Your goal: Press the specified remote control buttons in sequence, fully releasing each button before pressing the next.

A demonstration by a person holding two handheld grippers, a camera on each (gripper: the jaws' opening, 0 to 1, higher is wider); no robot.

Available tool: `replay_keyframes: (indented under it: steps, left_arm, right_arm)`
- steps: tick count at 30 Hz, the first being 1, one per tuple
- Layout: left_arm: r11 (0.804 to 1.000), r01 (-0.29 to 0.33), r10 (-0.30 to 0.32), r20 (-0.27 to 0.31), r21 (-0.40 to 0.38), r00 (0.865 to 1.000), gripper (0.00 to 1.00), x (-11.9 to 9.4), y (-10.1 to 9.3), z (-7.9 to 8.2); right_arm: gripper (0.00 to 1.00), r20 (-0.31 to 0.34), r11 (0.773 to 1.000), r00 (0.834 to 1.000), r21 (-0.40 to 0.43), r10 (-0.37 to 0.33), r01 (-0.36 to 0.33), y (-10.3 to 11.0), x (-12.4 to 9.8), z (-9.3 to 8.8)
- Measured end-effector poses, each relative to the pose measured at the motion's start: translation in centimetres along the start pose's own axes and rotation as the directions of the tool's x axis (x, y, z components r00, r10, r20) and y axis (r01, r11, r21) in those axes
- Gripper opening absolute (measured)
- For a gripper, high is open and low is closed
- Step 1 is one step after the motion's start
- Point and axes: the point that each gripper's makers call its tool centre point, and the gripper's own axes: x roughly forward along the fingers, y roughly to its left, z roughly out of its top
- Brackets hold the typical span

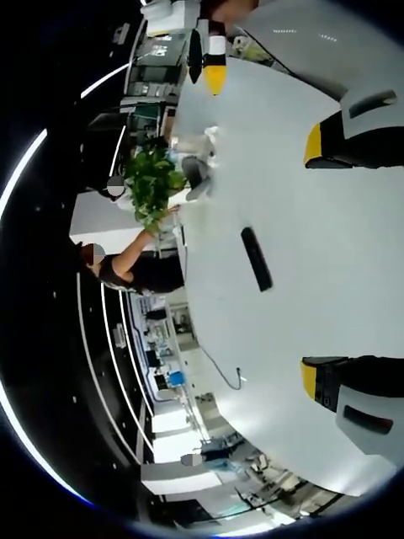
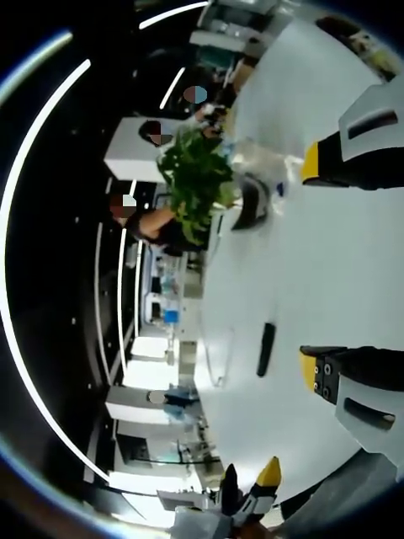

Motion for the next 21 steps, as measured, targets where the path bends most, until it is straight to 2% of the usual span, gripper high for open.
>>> replay_keyframes:
  steps: [8,15,21]
  left_arm:
    - [0.997,0.036,-0.037,0.004,0.063,0.999,0.95,2.0,0.2,1.7]
    - [0.998,0.067,-0.067,-0.002,0.013,0.998,0.95,3.6,0.9,2.8]
    - [0.992,0.097,-0.097,-0.016,0.078,0.995,0.95,5.1,1.0,3.7]
  right_arm:
    - [0.75,0.004,1.0,1.0,0.001,0.0,0.0,0.0,-0.1,0.1]
    - [0.73,0.001,1.0,1.0,0.005,-0.002,0.002,-0.1,-0.1,0.0]
    - [0.71,-0.01,1.0,1.0,0.008,0.005,-0.004,0.1,0.0,-0.2]
